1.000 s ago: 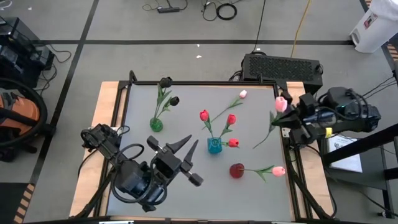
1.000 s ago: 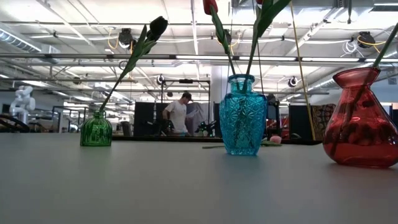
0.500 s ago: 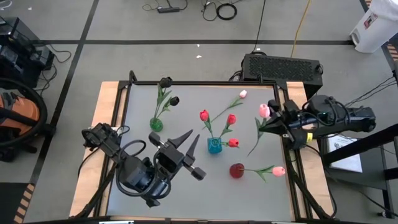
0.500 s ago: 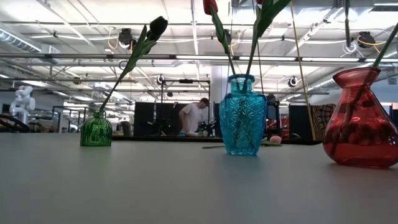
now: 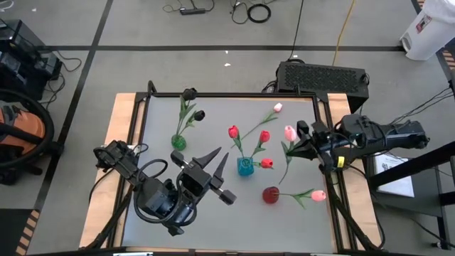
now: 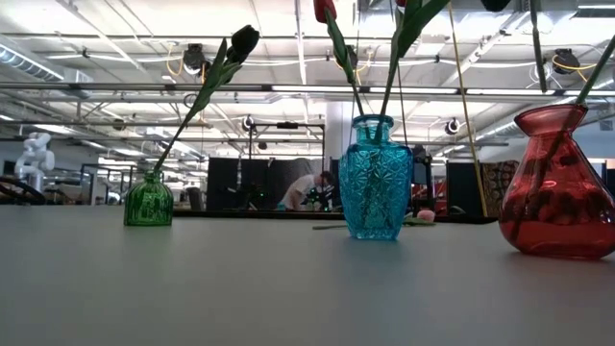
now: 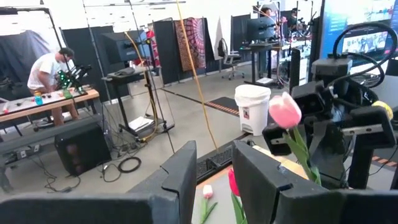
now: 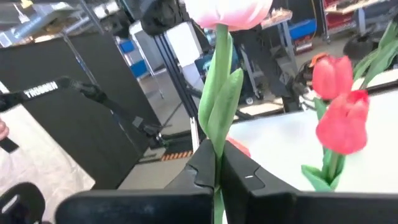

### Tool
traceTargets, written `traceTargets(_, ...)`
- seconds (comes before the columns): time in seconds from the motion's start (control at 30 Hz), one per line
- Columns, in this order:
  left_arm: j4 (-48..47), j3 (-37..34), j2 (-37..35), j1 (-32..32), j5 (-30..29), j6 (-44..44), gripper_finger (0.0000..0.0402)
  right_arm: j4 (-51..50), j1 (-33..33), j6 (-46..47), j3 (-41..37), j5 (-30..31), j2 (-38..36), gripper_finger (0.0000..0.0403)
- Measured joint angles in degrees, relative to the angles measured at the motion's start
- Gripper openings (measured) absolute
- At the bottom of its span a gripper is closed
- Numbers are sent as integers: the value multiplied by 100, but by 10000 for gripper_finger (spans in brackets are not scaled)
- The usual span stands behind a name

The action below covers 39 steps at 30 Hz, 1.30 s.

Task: Sort flowers into vase by color
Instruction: Put the bottom pink tulip into the red vase

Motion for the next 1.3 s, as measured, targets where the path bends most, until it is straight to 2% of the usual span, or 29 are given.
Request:
traceTargets(0.4, -40, 0, 0, 0, 2, 0, 109, 504, 294, 0, -15, 82, 470, 0)
traceTargets(0.7, -41, 0, 2, 0, 2, 0, 109, 646, 592, -22, -15, 402, 614, 0)
traceTargets(1.1, -41, 0, 2, 0, 2, -1, 109, 574, 1068, -306, -15, 1198, 629, 0)
traceTargets(1.3, -41, 0, 2, 0, 2, 0, 109, 609, 1233, -249, -213, 1234, 625, 0)
